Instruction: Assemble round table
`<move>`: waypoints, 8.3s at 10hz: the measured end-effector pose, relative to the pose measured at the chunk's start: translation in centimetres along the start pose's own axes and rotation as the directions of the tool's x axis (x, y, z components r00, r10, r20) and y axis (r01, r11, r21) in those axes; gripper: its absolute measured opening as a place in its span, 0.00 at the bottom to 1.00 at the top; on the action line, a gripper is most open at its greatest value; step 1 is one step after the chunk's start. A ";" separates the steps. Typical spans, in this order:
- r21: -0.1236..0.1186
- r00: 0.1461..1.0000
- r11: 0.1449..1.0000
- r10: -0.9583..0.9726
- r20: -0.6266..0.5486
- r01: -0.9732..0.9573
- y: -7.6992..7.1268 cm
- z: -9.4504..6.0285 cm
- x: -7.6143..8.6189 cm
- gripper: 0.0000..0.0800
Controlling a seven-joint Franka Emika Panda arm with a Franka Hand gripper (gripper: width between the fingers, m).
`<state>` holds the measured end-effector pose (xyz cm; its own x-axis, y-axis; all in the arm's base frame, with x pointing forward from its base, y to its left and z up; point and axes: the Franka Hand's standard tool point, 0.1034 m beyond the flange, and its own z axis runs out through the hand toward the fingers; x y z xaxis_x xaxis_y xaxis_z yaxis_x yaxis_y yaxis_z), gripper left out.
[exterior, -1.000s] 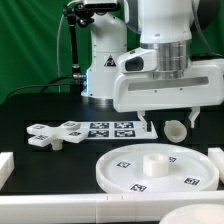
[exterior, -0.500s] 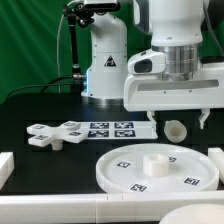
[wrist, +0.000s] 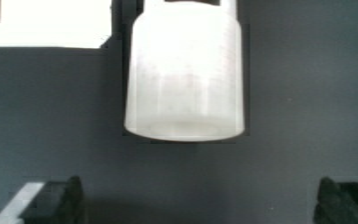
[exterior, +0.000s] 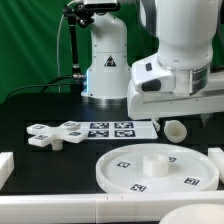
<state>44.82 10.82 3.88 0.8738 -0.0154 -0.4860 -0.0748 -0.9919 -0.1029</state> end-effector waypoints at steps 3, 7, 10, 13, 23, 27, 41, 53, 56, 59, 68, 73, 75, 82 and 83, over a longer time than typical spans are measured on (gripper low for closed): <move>-0.009 0.974 1.000 0.005 0.227 -0.003 -0.1 1.1 -0.4 0.81; -0.025 0.884 0.999 0.029 0.467 -0.020 0.5 3.3 -0.8 0.81; -0.026 0.881 0.999 0.029 0.473 -0.019 0.5 4.3 -0.7 0.81; -0.025 0.879 1.000 0.027 0.477 -0.017 0.6 4.5 -0.9 0.80; 0.059 0.902 0.988 -0.152 0.405 0.140 0.0 -3.0 -0.2 0.51; 0.079 0.951 0.982 -0.188 0.247 0.174 0.5 -1.9 2.4 0.51; -0.158 0.736 0.955 -0.294 -0.609 0.251 2.3 -15.9 6.9 0.51; -0.309 0.619 0.907 -0.422 -0.662 0.286 6.0 -13.5 6.7 0.51; -0.302 0.629 0.909 -0.418 -0.656 0.288 5.6 -12.2 6.2 0.51; -0.304 0.627 0.907 -0.421 -0.656 0.291 5.3 -12.1 6.4 0.51; -0.309 0.625 0.903 -0.430 -0.652 0.298 5.4 -11.6 7.2 0.51; -0.323 0.598 0.907 -0.422 -0.682 0.271 6.1 -10.9 7.5 0.51; -0.334 0.577 0.907 -0.421 -0.700 0.257 6.4 -11.0 7.6 0.51; -0.323 0.603 0.913 -0.407 -0.686 0.250 7.8 -13.1 6.9 0.81; -0.321 0.603 0.913 -0.408 -0.685 0.252 7.8 -13.9 6.6 0.81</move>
Offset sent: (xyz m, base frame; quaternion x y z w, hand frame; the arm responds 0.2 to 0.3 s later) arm -0.0057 -0.0145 -0.0061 -0.0865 -0.1173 0.0450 0.9883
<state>56.69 1.27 11.96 0.8871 0.3084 0.3435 0.3060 -0.9500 0.0628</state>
